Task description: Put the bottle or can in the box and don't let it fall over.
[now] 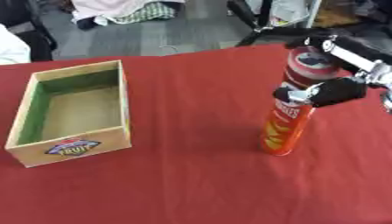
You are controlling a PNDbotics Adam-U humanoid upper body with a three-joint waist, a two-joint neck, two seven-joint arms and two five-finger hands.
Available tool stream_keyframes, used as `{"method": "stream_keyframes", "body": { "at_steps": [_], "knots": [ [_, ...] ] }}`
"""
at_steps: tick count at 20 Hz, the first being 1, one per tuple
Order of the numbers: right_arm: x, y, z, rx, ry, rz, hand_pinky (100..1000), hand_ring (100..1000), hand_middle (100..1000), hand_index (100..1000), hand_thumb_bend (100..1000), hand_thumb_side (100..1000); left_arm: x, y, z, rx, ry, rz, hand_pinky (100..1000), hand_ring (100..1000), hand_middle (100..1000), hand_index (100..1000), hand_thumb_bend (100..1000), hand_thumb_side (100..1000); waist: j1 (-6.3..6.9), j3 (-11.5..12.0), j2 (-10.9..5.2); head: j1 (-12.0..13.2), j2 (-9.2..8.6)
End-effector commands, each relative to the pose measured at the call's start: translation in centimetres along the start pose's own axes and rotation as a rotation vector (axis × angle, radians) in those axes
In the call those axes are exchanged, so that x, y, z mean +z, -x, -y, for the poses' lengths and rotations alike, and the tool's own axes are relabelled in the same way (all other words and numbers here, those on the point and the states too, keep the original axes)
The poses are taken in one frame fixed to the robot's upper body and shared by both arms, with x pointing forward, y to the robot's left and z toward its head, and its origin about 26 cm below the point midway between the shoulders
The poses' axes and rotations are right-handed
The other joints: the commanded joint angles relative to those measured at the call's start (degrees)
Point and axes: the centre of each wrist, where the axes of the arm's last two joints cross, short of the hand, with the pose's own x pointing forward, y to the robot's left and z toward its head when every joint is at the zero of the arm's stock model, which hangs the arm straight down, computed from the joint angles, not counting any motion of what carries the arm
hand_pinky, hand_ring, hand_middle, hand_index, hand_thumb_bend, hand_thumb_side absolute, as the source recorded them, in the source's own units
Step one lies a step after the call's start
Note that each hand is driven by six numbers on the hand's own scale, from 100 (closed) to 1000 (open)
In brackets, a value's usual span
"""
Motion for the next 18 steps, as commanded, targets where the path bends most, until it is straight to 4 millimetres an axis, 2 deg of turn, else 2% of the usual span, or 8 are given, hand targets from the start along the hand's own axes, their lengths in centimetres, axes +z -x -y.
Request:
{"method": "stream_keyframes", "body": {
  "at_steps": [1, 6, 11, 12, 13, 16, 18],
  "knots": [
    [-0.02, 0.05, 0.64, 0.016, 0.011, 0.0, 775, 883, 872, 882, 487, 444, -0.43, -1.02, -0.16, -0.004, 0.0, 0.039, 913, 837, 787, 751, 559, 748, 0.06, 0.11, -0.44, -0.23, -0.66],
    [-0.1, 0.24, 0.45, 0.01, -0.009, -0.011, 637, 848, 868, 868, 396, 275, -0.45, -1.07, -0.16, -0.003, -0.002, 0.042, 913, 837, 787, 749, 558, 747, 0.1, 0.22, -0.4, -0.22, -0.69],
    [-0.17, 0.38, 0.25, -0.008, -0.045, -0.018, 550, 825, 868, 867, 319, 121, -0.47, -1.15, -0.17, -0.001, -0.006, 0.046, 914, 838, 787, 747, 558, 746, 0.17, 0.3, -0.42, 0.15, -0.37],
    [-0.18, 0.41, 0.22, -0.01, -0.051, -0.019, 550, 825, 868, 867, 319, 121, -0.47, -1.14, -0.18, -0.002, -0.006, 0.046, 914, 838, 787, 747, 558, 746, 0.18, 0.31, -0.43, 0.25, -0.26],
    [-0.19, 0.42, 0.19, -0.013, -0.057, -0.02, 517, 814, 864, 863, 271, 100, -0.46, -1.13, -0.19, -0.002, -0.007, 0.046, 915, 838, 787, 746, 558, 746, 0.19, 0.31, -0.43, 0.27, -0.26],
    [-0.22, 0.42, 0.17, -0.022, -0.063, -0.021, 480, 799, 857, 855, 215, 100, -0.46, -1.12, -0.22, -0.003, -0.011, 0.045, 915, 838, 785, 744, 559, 746, 0.22, 0.3, -0.42, 0.35, -0.19],
    [-0.23, 0.43, 0.16, -0.028, -0.063, -0.022, 471, 796, 855, 852, 204, 100, -0.46, -1.13, -0.21, -0.003, -0.011, 0.046, 915, 838, 784, 744, 559, 746, 0.23, 0.31, -0.4, 0.32, -0.17]
  ]
}}
